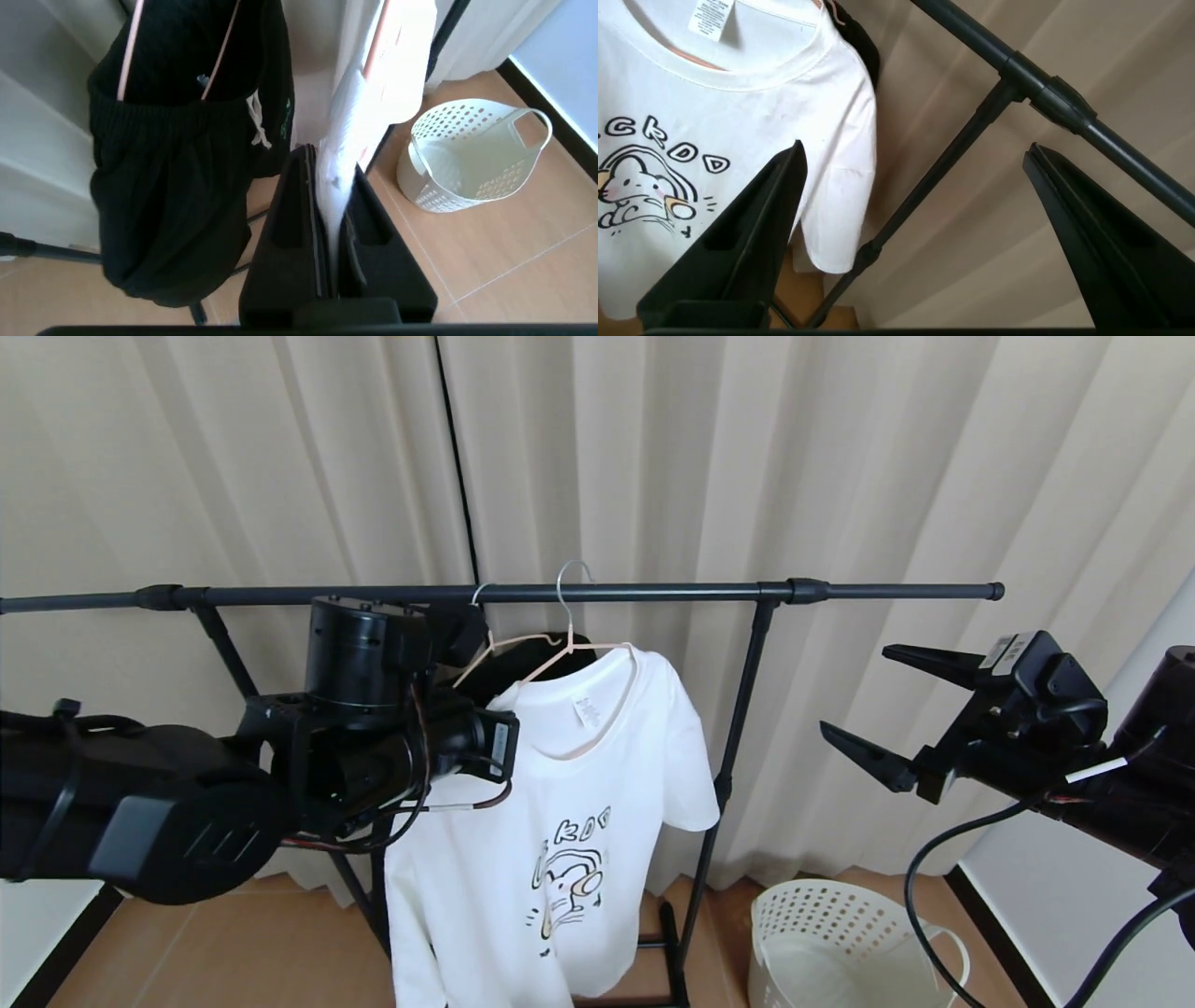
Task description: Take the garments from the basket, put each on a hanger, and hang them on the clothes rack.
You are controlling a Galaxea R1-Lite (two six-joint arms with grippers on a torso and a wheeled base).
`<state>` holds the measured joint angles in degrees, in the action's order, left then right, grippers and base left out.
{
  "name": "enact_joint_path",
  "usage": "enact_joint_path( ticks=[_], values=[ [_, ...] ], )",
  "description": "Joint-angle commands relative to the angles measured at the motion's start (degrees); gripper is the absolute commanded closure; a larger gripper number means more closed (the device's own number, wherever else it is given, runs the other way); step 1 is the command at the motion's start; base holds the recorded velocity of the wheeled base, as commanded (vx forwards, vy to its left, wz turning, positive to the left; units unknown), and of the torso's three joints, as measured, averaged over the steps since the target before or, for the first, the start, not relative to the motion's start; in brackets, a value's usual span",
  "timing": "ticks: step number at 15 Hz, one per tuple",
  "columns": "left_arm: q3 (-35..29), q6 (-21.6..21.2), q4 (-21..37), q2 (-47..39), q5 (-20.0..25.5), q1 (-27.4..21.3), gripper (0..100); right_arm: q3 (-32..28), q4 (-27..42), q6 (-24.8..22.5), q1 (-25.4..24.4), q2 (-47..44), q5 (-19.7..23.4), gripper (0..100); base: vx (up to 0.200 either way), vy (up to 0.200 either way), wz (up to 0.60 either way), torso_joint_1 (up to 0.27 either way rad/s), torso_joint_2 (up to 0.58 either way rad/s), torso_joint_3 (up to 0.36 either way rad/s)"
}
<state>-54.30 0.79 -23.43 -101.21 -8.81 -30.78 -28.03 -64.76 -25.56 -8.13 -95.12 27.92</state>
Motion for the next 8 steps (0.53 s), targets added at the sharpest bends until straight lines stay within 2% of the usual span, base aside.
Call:
enact_joint_path(
  ticks=[1,8],
  values=[
    [-3.5,0.6,0.0,-4.7,-0.8,0.0,100,0.1,0.0,0.0,0.0,-0.2,0.0,0,0.000,0.000,0.00,0.000,0.00,0.000],
    [-14.5,5.0,0.1,-13.6,-5.6,0.0,100,-0.1,0.0,0.0,0.0,-0.5,-0.2,0,0.000,0.000,0.00,0.000,0.00,0.000]
  ],
)
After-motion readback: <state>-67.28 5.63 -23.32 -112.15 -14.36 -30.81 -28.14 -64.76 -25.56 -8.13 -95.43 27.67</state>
